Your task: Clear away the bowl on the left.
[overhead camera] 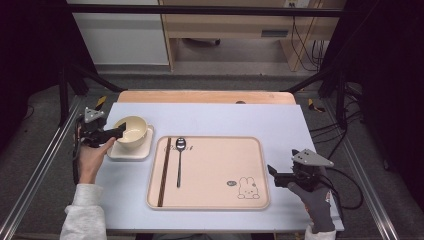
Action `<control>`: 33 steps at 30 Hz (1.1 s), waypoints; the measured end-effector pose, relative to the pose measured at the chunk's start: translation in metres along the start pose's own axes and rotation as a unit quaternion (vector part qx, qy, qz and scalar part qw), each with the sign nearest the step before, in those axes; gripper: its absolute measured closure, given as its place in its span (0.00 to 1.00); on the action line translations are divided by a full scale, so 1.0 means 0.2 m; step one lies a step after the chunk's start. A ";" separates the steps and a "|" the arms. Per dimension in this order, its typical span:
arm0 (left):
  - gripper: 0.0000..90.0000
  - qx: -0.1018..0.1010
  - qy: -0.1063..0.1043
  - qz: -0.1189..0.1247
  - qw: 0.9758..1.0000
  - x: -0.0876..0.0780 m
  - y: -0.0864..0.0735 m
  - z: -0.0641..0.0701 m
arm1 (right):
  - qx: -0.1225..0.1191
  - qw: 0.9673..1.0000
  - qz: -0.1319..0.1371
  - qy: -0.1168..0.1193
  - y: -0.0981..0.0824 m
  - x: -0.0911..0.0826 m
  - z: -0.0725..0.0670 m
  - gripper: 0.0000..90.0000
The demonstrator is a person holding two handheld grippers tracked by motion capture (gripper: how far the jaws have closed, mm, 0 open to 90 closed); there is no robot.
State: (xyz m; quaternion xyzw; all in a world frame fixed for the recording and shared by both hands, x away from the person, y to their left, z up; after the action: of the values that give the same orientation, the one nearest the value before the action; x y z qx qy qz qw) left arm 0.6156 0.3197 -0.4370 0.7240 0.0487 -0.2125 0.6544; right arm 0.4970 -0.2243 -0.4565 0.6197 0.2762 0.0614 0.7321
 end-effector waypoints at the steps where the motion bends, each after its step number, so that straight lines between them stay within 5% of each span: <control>1: 0.29 -0.001 0.000 -0.002 1.000 0.01 -0.01 0.00 | 0.000 1.000 0.000 0.000 0.00 0.00 0.00 0.02; 14: 0.43 -0.020 0.013 -0.054 0.998 0.13 -0.16 -0.11 | -0.002 1.000 -0.004 -0.002 -0.01 0.01 0.00 0.02; 33: 0.76 -0.055 -0.005 -0.097 0.994 0.22 -0.26 -0.11 | -0.005 1.000 -0.012 -0.001 -0.02 0.02 0.00 0.02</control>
State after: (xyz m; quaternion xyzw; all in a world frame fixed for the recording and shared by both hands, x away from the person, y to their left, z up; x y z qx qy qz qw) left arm 0.6427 0.3398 -0.5006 0.6775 0.1267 -0.2758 0.6699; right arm 0.4996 -0.2232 -0.4613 0.6125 0.2821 0.0538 0.7364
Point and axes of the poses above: each handheld gripper's, and its own axes: x roughly forward along the jaws, y roughly out of its top, z roughly to its right, the point moved 8 cm from there along x, roughly forward along the jaws, and after that the axes turned 9 degrees about z, right-handed, at the moved point
